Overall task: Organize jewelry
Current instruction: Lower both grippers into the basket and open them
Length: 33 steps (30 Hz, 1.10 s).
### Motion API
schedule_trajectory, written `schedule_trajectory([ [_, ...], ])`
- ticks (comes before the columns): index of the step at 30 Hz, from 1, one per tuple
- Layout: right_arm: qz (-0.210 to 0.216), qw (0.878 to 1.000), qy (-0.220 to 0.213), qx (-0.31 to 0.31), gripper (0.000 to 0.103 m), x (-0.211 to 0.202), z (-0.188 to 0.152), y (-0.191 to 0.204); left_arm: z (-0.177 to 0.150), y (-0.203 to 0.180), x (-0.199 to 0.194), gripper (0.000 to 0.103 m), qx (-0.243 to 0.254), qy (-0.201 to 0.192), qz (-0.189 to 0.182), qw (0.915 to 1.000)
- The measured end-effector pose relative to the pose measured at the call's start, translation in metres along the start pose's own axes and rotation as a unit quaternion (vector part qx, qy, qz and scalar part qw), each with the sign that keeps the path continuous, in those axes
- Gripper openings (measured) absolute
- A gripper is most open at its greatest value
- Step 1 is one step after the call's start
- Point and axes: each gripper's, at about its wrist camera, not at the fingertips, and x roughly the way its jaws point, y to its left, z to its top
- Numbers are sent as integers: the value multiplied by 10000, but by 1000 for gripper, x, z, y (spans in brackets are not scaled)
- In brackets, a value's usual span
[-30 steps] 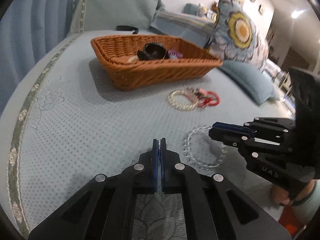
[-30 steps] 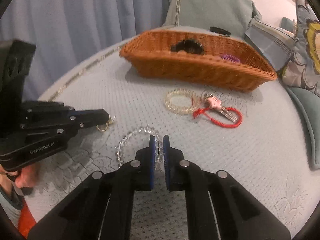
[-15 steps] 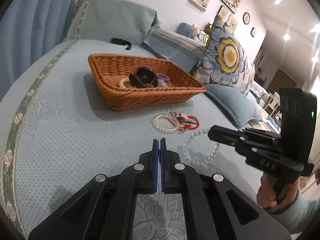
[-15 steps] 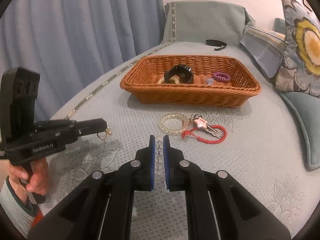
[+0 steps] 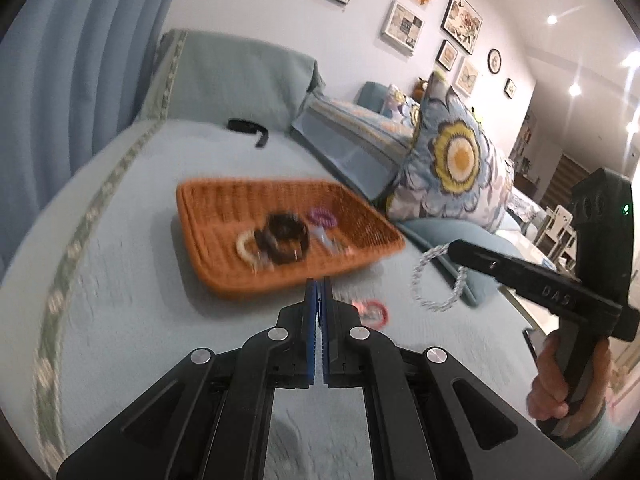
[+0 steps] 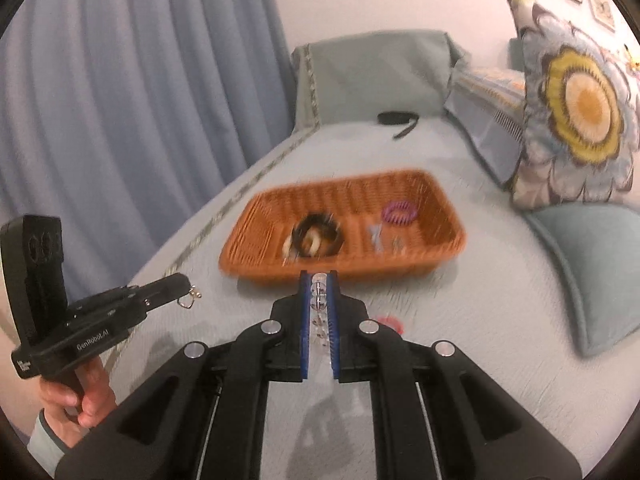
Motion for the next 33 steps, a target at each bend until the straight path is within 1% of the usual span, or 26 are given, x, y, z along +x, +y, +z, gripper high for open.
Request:
schedule_trajectory([
  [2,-54,10000,-48,40,6,6,15,-6,17,1,11,0,31,-2,76,10000],
  [6,-211,9998,-53,43,6,34,41,-17,42,6,40,0,80,11,278,9996],
  [8,-219,9997,18,48,6,49,46,-19,51,11,55,0,41,4,342,9994],
  [9,-218,9997,104,49,6,63,49,-21,54,13,63,0,38,-1,397,9992],
  [11,-233,9994,265,-2,6,85,51,-20,56,18,78,0,29,27,503,9987],
  [13,-157,9992,378,-24,6,101,50,-20,57,22,93,0,24,96,586,9982],
  [15,-172,9986,506,-61,6,115,49,-20,56,26,108,0,8,178,643,9978],
  [20,-289,9963,797,126,6,145,43,-42,48,33,129,0,-46,323,681,9971],
  [24,-426,9939,944,382,6,157,38,-63,42,34,139,0,-29,411,703,9967],
  [27,-523,9922,987,551,6,158,34,-76,41,32,143,0,24,450,727,9963],
  [29,-510,9918,991,627,7,155,33,-81,42,31,141,1,30,448,719,9964],
  [31,-481,9923,949,633,8,148,33,-82,42,30,137,15,-24,434,659,9969],
  [32,-400,9929,918,649,11,143,33,-82,43,30,132,33,-55,382,639,9972],
  [33,-305,9933,888,668,14,138,34,-81,43,29,124,45,-73,255,645,9976],
])
